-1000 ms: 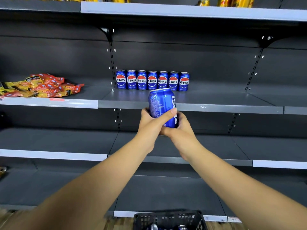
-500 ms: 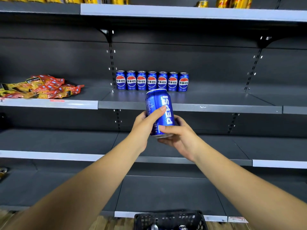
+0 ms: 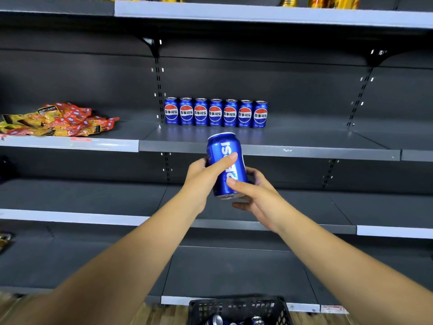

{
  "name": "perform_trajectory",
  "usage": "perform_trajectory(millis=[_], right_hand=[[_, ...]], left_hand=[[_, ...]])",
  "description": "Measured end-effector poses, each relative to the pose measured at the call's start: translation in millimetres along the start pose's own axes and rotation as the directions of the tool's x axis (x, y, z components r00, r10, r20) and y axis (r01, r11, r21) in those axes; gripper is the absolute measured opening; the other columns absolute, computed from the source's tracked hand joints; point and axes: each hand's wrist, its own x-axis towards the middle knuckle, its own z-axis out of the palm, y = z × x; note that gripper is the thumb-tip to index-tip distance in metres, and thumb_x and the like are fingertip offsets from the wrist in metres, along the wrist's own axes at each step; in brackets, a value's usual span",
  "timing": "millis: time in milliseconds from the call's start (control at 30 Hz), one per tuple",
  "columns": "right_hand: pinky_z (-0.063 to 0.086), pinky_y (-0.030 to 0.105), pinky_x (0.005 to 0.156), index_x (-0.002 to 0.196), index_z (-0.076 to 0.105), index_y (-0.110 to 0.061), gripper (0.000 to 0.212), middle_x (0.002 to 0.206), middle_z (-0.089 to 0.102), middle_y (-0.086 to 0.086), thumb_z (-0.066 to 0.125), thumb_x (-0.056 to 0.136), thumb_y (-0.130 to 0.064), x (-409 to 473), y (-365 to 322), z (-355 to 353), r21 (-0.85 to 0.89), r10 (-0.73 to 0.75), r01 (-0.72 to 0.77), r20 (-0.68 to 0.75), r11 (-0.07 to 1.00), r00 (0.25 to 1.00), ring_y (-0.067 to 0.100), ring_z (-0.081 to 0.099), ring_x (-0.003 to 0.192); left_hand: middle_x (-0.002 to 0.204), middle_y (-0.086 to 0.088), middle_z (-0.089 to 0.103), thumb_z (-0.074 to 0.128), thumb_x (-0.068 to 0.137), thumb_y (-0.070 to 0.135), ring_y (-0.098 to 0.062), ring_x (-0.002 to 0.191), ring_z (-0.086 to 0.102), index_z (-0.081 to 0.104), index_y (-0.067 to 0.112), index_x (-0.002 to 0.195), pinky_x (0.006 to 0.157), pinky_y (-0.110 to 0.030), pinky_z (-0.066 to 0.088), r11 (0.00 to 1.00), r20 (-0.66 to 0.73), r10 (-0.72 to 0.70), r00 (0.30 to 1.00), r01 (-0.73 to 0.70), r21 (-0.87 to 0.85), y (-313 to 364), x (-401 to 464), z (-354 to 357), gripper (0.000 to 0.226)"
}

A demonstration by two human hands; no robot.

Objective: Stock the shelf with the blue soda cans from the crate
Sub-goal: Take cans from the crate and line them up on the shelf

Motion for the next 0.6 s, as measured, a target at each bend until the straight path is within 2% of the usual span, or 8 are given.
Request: perform_trajectory(millis=[67,200,300,400,467,533,600], right_hand=[[0.048,0.034,0.081,0.122,0.046,-0.019,0.07,0.111,0.067,0.001,0.074,0.06,-0.035,0.9,-0.5,-4.7,0.057,0.066,-0.07,0.069,0.996,0.995,0.019,0.064,0.093],[0.054,0.037,0.079,0.125,0.055,-0.012,0.092,0.106,0.069,0.012,0.088,0.043,-0.036,1.0,3.2,-7.7,0.182,0.144,-0.19,0.241,0.965,0.96,0.027,0.067,0.094],[0.055,0.035,0.079,0.129,0.051,-0.008,0.081,0.1,0.07,0.011,0.08,0.056,-0.028,-0.1,3.0,-3.5,0.192,0.127,-0.162,0.179,0.968,0.976,0.025,0.068,0.088],[0.05,0.034,0.08,0.125,0.048,-0.013,0.064,0.098,0.069,0.003,0.079,0.07,-0.02,-1.9,1.7,2.7,0.114,0.099,-0.11,0.102,0.987,0.99,0.019,0.066,0.083],[0.048,0.032,0.078,0.125,0.048,-0.015,0.049,0.1,0.067,0.0,0.069,0.08,-0.02,-3.8,0.0,7.1,0.079,0.075,-0.082,0.079,0.994,0.994,0.017,0.064,0.082],[0.048,0.033,0.079,0.123,0.048,-0.017,0.045,0.101,0.068,-0.001,0.067,0.082,-0.021,-4.6,-1.8,8.3,0.067,0.07,-0.076,0.088,0.995,0.994,0.017,0.064,0.083],[0.047,0.035,0.082,0.117,0.05,-0.022,0.047,0.1,0.069,-0.001,0.072,0.076,-0.025,-4.6,-3.7,5.9,0.059,0.073,-0.081,0.126,0.995,0.989,0.017,0.064,0.082]], left_hand=[[0.093,-0.007,0.073,0.071,0.08,0.028,-0.016,0.078,0.068,0.066,0.008,0.101,0.069,-0.022,0.053,1.0,0.023,-0.003,1.0,0.003,-0.019,1.0,-0.9,-2.0,0.03],[0.087,-0.003,0.074,0.069,0.082,0.027,-0.013,0.074,0.069,0.067,0.01,0.099,0.075,-0.025,0.052,1.0,0.089,0.016,0.996,-0.017,0.02,1.2,-3.3,-3.3,0.024],[0.093,-0.004,0.074,0.068,0.082,0.027,-0.016,0.082,0.069,0.066,0.012,0.102,0.083,-0.031,0.052,1.0,0.103,0.006,0.995,-0.005,-0.003,-1.2,-3.6,-3.3,0.025],[0.102,-0.005,0.072,0.07,0.081,0.029,-0.016,0.086,0.069,0.057,0.011,0.115,0.074,-0.026,0.053,1.0,0.086,-0.004,0.996,0.007,-0.027,-3.0,-4.5,-0.9,0.041],[0.102,-0.006,0.071,0.072,0.079,0.03,-0.015,0.084,0.07,0.055,0.009,0.117,0.07,-0.024,0.053,1.0,0.063,0.008,0.998,-0.007,-0.029,-3.6,-4.9,-0.2,0.046],[0.094,-0.006,0.073,0.071,0.081,0.025,-0.014,0.079,0.07,0.059,0.008,0.112,0.066,-0.023,0.055,0.999,0.043,0.043,0.998,-0.042,-0.03,-1.9,-5.3,-1.4,0.038],[0.086,-0.004,0.073,0.07,0.082,0.021,-0.014,0.075,0.07,0.063,0.009,0.103,0.065,-0.023,0.056,0.998,0.034,0.062,0.998,-0.061,-0.035,0.4,-4.4,-3.4,0.026]])
